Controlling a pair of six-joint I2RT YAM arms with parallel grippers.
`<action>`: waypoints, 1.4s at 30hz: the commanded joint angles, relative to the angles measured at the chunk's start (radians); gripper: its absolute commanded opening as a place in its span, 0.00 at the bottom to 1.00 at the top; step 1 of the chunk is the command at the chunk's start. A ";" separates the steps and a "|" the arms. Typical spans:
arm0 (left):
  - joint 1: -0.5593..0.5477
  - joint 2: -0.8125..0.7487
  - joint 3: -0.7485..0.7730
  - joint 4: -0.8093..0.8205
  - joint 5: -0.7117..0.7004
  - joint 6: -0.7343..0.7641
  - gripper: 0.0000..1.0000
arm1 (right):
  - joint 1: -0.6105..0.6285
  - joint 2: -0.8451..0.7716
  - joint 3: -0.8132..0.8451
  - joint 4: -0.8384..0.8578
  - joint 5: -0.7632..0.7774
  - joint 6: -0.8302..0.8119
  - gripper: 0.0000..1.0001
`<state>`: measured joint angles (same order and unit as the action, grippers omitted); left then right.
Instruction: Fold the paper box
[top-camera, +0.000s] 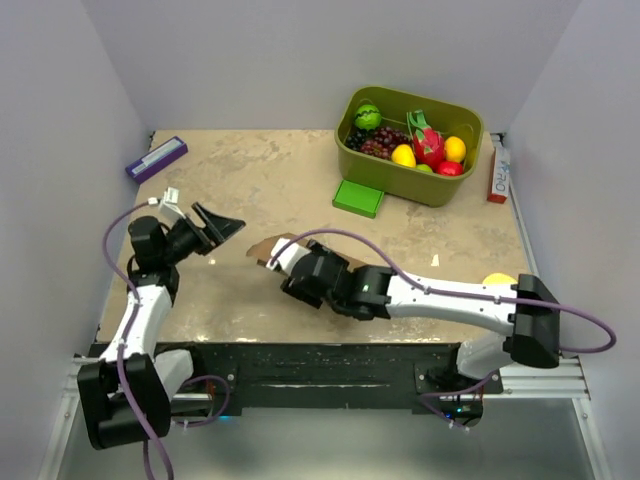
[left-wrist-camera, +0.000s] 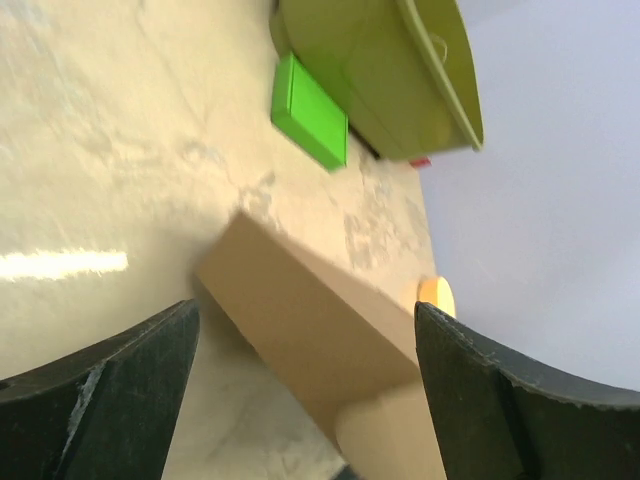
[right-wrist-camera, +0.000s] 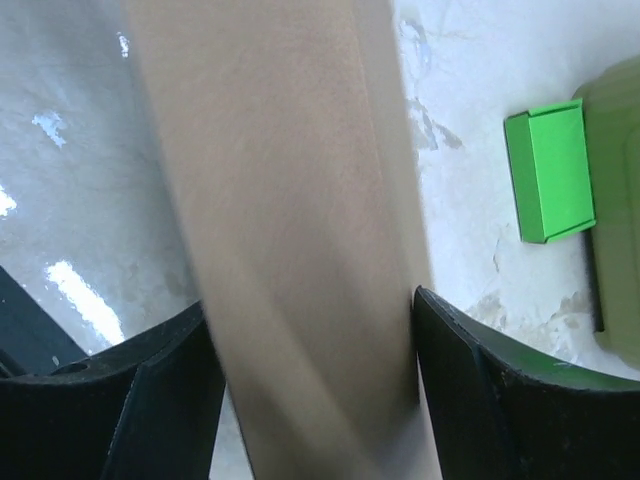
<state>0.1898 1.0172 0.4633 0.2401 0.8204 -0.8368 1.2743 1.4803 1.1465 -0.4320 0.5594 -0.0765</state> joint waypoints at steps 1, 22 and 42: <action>0.016 -0.063 0.141 -0.151 -0.131 0.192 0.93 | -0.091 -0.058 0.087 -0.114 -0.200 -0.008 0.49; -0.259 -0.045 0.304 -0.335 -0.148 0.749 0.92 | -0.523 -0.048 0.053 0.128 -0.678 -0.112 0.87; -0.309 0.199 0.451 -0.190 -0.098 0.801 0.91 | -0.583 -0.283 0.087 0.003 -0.342 0.196 0.99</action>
<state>-0.0856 1.1835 0.8486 0.0109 0.7288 -0.1066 0.6983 1.3487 1.2064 -0.3733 0.0811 -0.0174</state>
